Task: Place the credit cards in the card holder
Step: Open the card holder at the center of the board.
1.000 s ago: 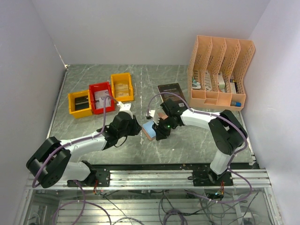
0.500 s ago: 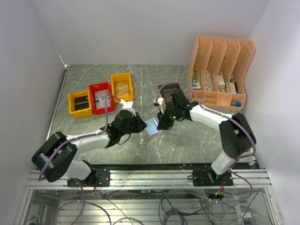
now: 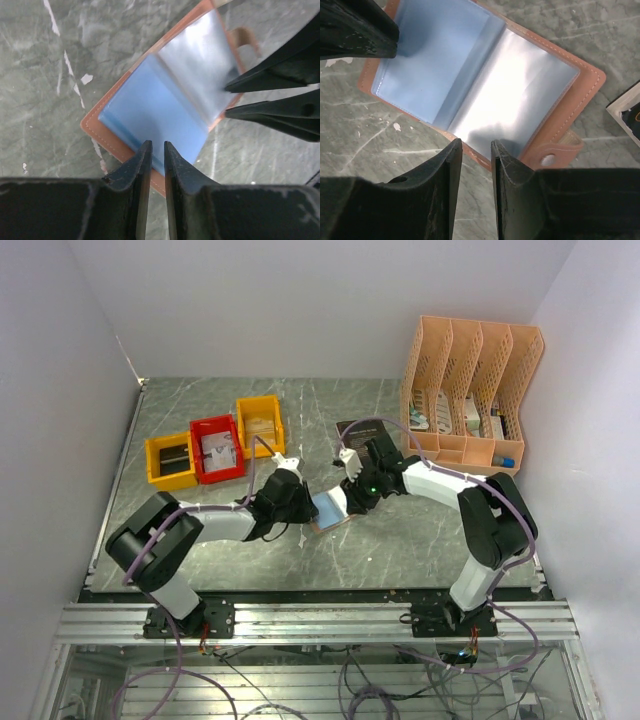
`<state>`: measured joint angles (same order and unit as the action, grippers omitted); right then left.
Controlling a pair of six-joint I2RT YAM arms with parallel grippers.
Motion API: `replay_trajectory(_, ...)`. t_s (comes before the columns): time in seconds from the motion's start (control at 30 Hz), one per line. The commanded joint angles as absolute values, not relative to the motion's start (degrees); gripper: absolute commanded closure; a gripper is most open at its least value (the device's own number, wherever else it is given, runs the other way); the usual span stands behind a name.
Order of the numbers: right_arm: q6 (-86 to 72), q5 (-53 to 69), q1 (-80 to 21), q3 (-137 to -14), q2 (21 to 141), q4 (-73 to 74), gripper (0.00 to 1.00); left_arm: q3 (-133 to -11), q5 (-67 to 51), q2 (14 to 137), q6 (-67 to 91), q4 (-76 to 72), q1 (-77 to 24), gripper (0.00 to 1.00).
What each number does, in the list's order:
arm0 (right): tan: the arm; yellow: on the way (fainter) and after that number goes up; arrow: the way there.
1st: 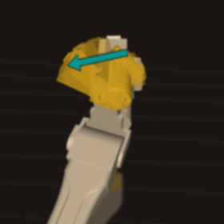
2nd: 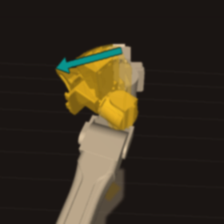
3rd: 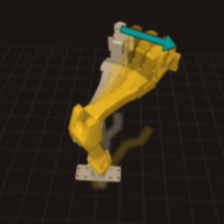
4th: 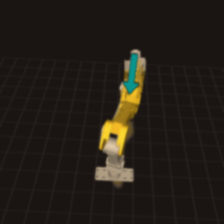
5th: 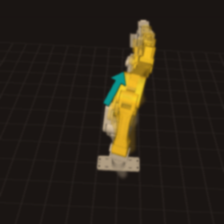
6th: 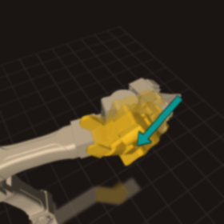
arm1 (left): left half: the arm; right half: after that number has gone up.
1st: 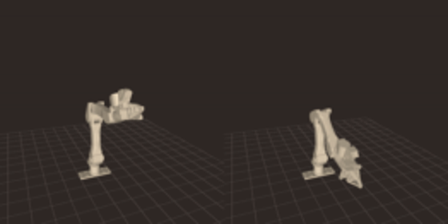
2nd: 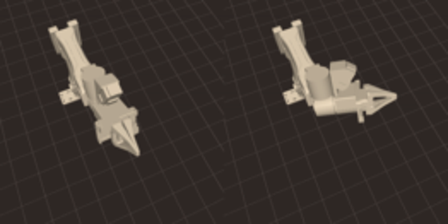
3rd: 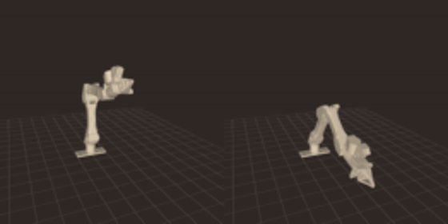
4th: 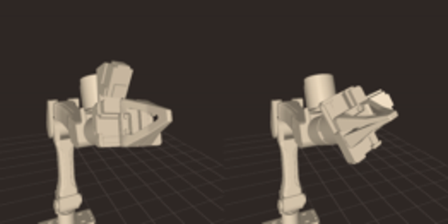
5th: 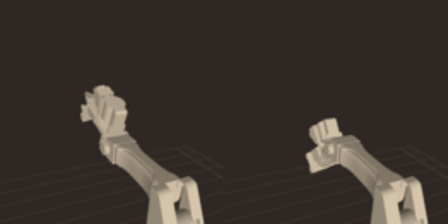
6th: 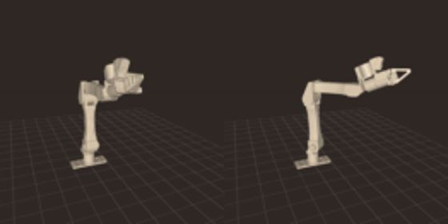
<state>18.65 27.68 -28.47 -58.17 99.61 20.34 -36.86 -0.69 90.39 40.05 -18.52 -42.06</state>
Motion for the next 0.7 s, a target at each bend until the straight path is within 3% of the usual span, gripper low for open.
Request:
replay_trajectory(0.0, 18.99, 25.67, -26.99, -59.67, 100.57, 21.44, 0.7, -39.26, 0.06, 93.82, 37.9, -15.3, -41.61, 0.74)
replay_trajectory(0.37, 19.95, 36.88, -24.81, -60.55, 100.22, 23.79, 0.68, -41.51, 5.09, 93.5, 34.62, -9.62, -41.66, 0.74)
replay_trajectory(0.67, 21.56, 48.32, -23.91, -60.8, 98.41, 25.27, 0.67, -42.09, 6.33, 82.67, 31.2, -8.5, -41.62, 0.7)
